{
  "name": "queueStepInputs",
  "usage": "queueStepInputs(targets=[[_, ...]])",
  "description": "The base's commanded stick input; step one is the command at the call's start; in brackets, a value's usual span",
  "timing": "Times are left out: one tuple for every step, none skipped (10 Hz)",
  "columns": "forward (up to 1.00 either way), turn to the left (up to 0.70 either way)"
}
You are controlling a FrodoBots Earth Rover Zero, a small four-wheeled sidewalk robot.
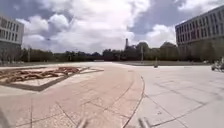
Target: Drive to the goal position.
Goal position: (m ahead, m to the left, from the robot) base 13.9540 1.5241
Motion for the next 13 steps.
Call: queueStepInputs(targets=[[0.50,0.00],[0.50,0.00],[0.50,0.00],[0.50,0.00],[0.50,0.00],[0.50,0.00],[0.50,0.00],[0.50,0.00],[0.50,0.00],[0.50,0.00],[0.50,0.00],[0.50,0.00],[0.50,0.00]])
